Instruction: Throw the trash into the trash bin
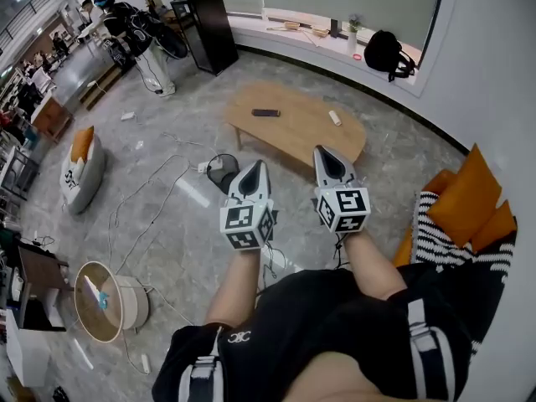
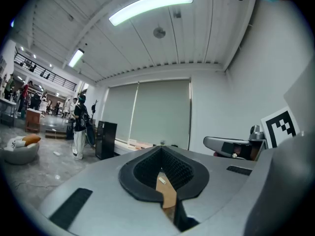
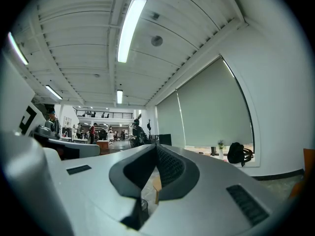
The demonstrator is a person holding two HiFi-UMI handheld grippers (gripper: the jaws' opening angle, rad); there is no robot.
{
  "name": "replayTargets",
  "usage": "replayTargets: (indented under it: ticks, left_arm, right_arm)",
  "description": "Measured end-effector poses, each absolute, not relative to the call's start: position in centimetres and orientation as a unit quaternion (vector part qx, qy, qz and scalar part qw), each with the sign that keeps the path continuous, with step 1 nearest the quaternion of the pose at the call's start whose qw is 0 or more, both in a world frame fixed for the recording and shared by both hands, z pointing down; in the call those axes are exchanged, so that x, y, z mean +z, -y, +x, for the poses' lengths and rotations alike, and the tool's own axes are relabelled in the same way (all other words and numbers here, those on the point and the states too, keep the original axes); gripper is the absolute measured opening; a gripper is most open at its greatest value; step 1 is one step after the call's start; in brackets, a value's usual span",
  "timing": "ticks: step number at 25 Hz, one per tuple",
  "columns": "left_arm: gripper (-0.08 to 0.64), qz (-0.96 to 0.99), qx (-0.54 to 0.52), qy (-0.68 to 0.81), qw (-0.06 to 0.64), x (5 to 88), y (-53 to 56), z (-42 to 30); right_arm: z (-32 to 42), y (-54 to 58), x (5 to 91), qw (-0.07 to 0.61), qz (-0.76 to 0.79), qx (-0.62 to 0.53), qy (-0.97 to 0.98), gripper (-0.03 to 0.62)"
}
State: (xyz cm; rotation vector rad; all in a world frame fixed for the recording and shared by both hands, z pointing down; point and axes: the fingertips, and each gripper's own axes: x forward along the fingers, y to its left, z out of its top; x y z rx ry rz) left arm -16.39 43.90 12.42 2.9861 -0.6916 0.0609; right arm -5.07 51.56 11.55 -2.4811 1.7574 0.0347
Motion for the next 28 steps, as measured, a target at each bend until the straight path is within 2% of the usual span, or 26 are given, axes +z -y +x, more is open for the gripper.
replayTargets:
  ticks: [15,21,28]
  left_arm:
    - [0.009,0.969,0.006,0.245,0.043,13.7,-41.0,-20.5]
    - [0.009,0.967,0.003,0.252,0.032,14.1,-38.5,-17.7]
    - [0.009,0.967,0.004,0.255,0.029,14.9,-32.6,-9.8]
  right_arm:
    - [-7.9,-47.9,12.1,0.043,-0.806,0.019,-0.590,0.011]
    - [-4.7,-45.4,12.1,0.037,-0.804,0.039,-0.592,0.011]
    - [3.6,-40.0,12.8,0.032,-0.809,0.050,-0.585,0.011]
